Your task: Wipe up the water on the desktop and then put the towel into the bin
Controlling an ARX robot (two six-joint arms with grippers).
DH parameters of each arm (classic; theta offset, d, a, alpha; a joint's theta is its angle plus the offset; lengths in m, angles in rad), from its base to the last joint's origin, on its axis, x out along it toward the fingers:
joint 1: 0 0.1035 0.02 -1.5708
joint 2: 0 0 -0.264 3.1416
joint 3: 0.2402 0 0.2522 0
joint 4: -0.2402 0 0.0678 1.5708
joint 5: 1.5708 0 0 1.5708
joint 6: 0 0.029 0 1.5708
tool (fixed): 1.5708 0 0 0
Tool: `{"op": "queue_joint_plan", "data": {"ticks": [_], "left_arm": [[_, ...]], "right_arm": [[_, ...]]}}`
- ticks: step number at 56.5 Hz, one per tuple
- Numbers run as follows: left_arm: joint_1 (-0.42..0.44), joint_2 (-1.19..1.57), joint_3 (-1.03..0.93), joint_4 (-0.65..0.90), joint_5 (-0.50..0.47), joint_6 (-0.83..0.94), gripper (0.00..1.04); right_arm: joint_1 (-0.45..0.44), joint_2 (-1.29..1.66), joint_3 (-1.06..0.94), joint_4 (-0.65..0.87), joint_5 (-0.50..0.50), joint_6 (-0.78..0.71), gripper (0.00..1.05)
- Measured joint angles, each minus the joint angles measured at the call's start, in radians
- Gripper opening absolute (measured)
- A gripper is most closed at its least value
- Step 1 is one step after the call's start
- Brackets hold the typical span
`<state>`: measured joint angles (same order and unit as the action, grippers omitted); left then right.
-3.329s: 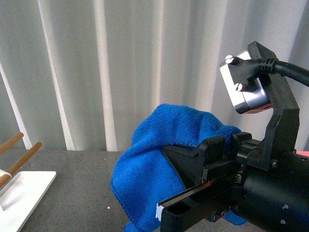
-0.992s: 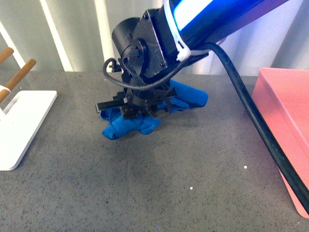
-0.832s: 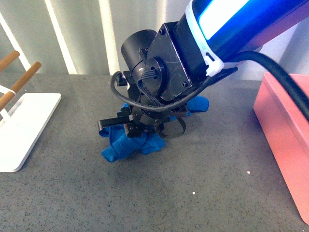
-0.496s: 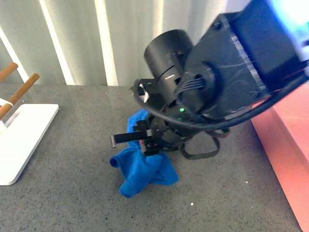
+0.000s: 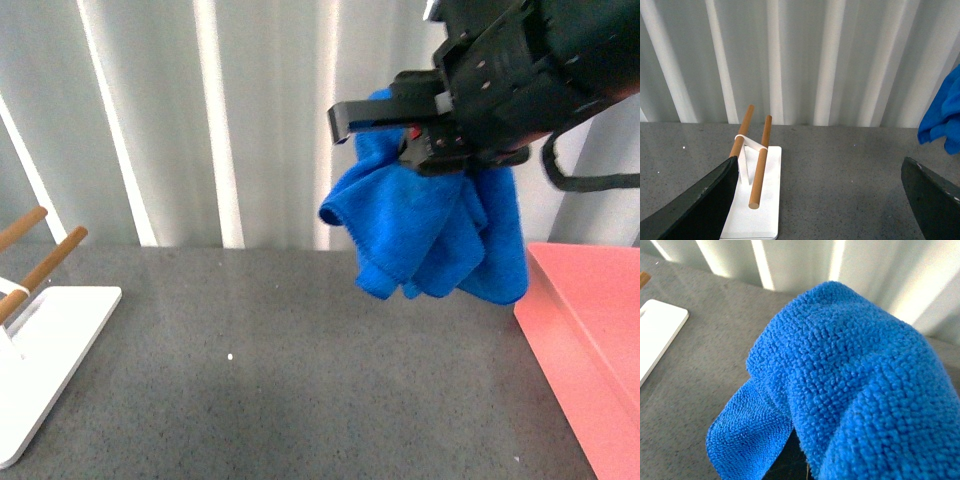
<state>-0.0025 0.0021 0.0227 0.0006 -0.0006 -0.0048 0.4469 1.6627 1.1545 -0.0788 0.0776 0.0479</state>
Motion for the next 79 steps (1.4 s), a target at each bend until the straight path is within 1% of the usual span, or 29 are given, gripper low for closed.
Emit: {"op": "queue_joint_plan", "data": {"ticks": [3, 8, 10, 17, 21, 23, 26, 29, 41, 47, 54, 68, 79], "left_arm": [[0.0, 0.0, 0.0, 0.0, 0.0, 0.0, 0.98], [0.0, 0.0, 0.0, 0.0, 0.0, 0.0, 0.98], [0.0, 0.0, 0.0, 0.0, 0.0, 0.0, 0.98], [0.0, 0.0, 0.0, 0.0, 0.0, 0.0, 0.98], [0.0, 0.0, 0.0, 0.0, 0.0, 0.0, 0.98], [0.0, 0.0, 0.0, 0.0, 0.0, 0.0, 0.98], [0.0, 0.0, 0.0, 0.0, 0.0, 0.0, 0.98], [0.0, 0.0, 0.0, 0.0, 0.0, 0.0, 0.98], [0.0, 0.0, 0.0, 0.0, 0.0, 0.0, 0.98], [0.0, 0.0, 0.0, 0.0, 0.0, 0.0, 0.98], [0.0, 0.0, 0.0, 0.0, 0.0, 0.0, 0.98], [0.0, 0.0, 0.0, 0.0, 0.0, 0.0, 0.98], [0.0, 0.0, 0.0, 0.0, 0.0, 0.0, 0.98]], "right_arm": [[-0.01, -0.039, 0.014, -0.037, 0.045, 0.002, 0.05], [-0.026, -0.099, 0.031, -0.102, 0.164, -0.01, 0.05], [-0.039, -0.127, 0.036, -0.132, 0.219, -0.021, 0.05], [-0.087, -0.193, 0.071, -0.24, 0.344, -0.043, 0.05], [-0.127, -0.216, 0.103, -0.322, 0.384, -0.036, 0.05], [-0.158, -0.225, 0.127, -0.388, 0.397, -0.025, 0.05], [-0.201, -0.232, 0.146, -0.463, 0.397, -0.008, 0.05], [-0.245, -0.235, 0.15, -0.509, 0.401, -0.003, 0.05], [-0.418, -0.232, 0.093, -0.485, 0.412, -0.064, 0.05], [-0.481, -0.223, 0.05, -0.48, 0.411, -0.081, 0.05], [-0.494, -0.207, 0.016, -0.465, 0.356, -0.08, 0.05], [-0.46, -0.162, -0.024, -0.404, 0.284, -0.074, 0.05], [-0.468, -0.136, -0.085, -0.357, 0.268, -0.065, 0.05]]}}
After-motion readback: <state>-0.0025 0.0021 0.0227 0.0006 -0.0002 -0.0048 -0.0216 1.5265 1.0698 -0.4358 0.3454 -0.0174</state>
